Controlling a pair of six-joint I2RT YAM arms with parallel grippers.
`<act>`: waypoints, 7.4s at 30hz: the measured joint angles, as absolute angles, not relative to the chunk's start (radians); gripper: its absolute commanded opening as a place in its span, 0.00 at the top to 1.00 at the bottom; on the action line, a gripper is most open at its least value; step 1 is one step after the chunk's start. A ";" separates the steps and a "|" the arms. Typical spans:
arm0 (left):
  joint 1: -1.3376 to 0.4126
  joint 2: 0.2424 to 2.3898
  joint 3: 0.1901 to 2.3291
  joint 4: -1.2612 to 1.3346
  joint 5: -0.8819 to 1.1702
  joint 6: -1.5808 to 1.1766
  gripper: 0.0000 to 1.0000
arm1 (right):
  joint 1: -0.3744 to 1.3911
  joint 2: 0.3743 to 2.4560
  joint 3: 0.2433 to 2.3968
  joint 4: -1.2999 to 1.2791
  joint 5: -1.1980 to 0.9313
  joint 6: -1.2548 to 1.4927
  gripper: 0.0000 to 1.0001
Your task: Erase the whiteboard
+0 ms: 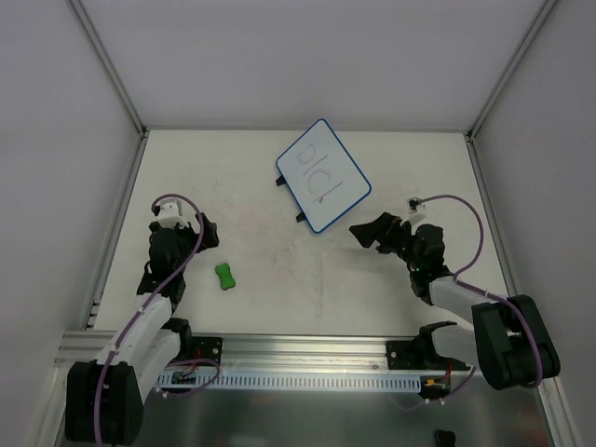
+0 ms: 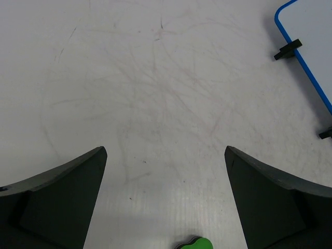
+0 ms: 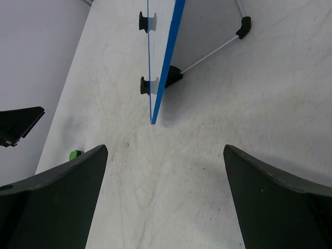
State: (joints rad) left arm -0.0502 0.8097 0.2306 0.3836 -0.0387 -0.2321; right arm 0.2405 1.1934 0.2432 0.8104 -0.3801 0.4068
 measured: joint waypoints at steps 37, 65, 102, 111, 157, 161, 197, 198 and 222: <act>-0.050 0.384 0.236 -0.098 -0.033 -0.539 0.01 | 0.243 1.657 0.432 1.261 -0.457 0.513 0.30; -0.050 0.448 0.252 -0.166 0.030 -0.510 0.01 | 0.186 1.848 0.602 1.278 -0.607 0.597 1.00; -0.253 0.749 0.423 -0.229 0.088 -0.537 0.01 | 0.075 1.747 0.906 0.581 -0.896 0.243 1.00; -0.263 0.818 0.438 -0.256 0.043 -0.537 0.01 | 0.109 1.739 0.835 0.687 -0.823 0.308 1.00; -0.313 0.775 0.488 -0.529 -0.071 -0.852 0.01 | 0.119 1.795 0.719 0.992 -0.799 0.454 1.00; -0.311 0.681 0.463 -0.536 -0.093 -0.868 0.01 | 0.120 1.795 0.716 0.999 -0.799 0.460 1.00; -0.302 1.198 0.622 -0.531 -0.083 -0.790 0.34 | 0.114 1.795 0.706 1.019 -0.807 0.500 1.00; -0.302 1.205 0.622 -0.531 -0.082 -0.790 0.34 | 0.114 1.796 0.706 1.021 -0.808 0.501 1.00; -0.342 1.272 0.622 -0.490 -0.079 -0.781 0.63 | 0.107 1.812 0.704 1.063 -0.823 0.534 1.00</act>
State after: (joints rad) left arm -0.3416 1.2716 0.6224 -0.4896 -0.0792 -0.7811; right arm 0.1070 1.8118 0.7036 1.0630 -0.8234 0.5339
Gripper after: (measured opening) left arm 0.376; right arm 0.060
